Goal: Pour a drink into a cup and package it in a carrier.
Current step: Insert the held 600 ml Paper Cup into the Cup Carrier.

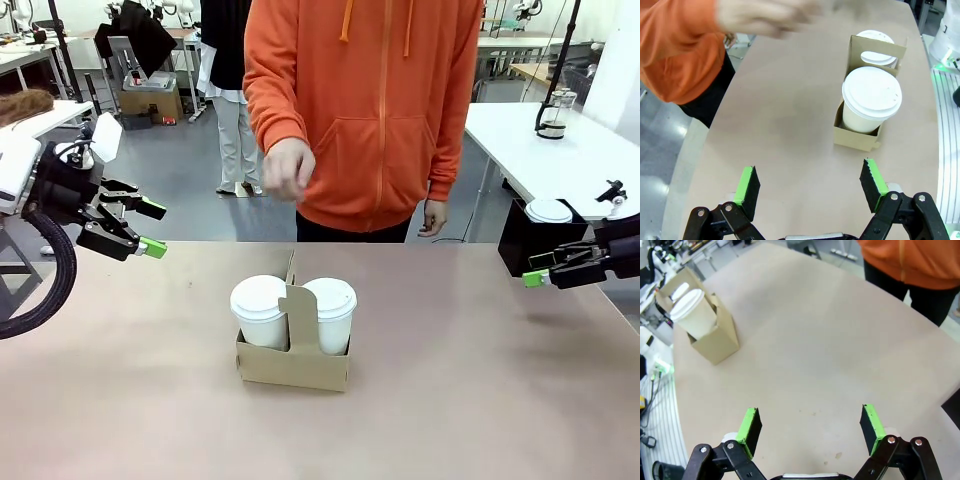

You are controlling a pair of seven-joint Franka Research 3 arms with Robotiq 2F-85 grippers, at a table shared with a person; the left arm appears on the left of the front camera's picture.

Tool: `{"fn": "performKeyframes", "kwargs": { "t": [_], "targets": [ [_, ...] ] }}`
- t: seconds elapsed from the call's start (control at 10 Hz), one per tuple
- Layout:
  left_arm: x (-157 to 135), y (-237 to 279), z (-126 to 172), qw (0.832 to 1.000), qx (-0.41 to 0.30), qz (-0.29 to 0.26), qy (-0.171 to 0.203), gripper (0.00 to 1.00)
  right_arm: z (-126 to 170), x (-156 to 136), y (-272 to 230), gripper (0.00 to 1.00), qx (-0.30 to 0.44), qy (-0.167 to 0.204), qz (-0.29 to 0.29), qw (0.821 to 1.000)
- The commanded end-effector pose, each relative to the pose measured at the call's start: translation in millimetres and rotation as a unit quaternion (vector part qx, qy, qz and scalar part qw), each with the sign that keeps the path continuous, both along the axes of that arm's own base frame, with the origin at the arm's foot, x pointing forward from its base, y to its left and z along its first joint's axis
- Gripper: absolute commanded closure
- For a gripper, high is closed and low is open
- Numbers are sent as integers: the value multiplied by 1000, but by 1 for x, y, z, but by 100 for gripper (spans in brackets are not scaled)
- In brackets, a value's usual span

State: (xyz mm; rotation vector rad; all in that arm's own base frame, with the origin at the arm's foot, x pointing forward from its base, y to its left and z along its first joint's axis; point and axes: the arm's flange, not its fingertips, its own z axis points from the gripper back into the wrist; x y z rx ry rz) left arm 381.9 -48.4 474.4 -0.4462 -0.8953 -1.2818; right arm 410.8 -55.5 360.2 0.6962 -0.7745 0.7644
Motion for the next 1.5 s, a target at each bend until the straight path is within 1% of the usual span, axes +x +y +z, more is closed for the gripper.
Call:
{"fn": "performKeyframes", "kwargs": {
  "t": [0.0, 1.4],
  "targets": [
    [1, -2, -1, 1000, -14, 2, -2, 0, 2, 1, -2, 0, 0, -11, 7, 1000],
    [1, -2, -1, 1000, -14, 2, -2, 0, 2, 1, -2, 0, 0, -11, 7, 1000]
  ]
}}
